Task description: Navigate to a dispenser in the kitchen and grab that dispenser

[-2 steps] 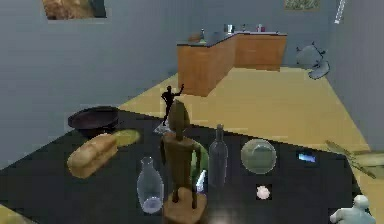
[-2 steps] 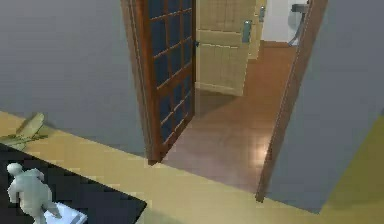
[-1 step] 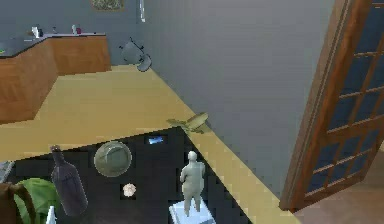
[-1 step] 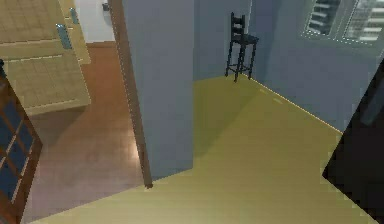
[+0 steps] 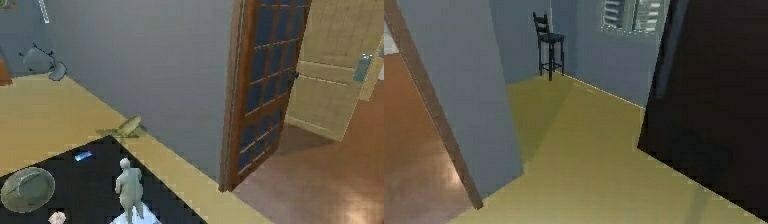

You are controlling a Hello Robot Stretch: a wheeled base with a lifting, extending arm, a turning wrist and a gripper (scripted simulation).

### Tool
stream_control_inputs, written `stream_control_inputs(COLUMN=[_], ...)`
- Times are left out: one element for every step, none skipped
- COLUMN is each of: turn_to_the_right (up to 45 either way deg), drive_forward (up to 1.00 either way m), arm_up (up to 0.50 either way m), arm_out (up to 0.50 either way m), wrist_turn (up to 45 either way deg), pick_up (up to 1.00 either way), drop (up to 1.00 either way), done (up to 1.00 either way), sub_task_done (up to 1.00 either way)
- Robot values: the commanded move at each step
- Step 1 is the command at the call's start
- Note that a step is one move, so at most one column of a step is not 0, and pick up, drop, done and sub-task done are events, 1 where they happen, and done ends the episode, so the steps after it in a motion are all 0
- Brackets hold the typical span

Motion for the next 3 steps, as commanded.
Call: stream_control_inputs(turn_to_the_right=[0.0, -45.0, -45.0], drive_forward=[0.05, 0.0, 0.0], arm_up=[0.0, 0.0, 0.0], arm_out=[0.0, 0.0, 0.0], wrist_turn=[0.0, 0.0, 0.0], pick_up=[0.0, 0.0, 0.0], drop=[0.0, 0.0, 0.0], done=[0.0, 0.0, 0.0], sub_task_done=[0.0, 0.0, 0.0])
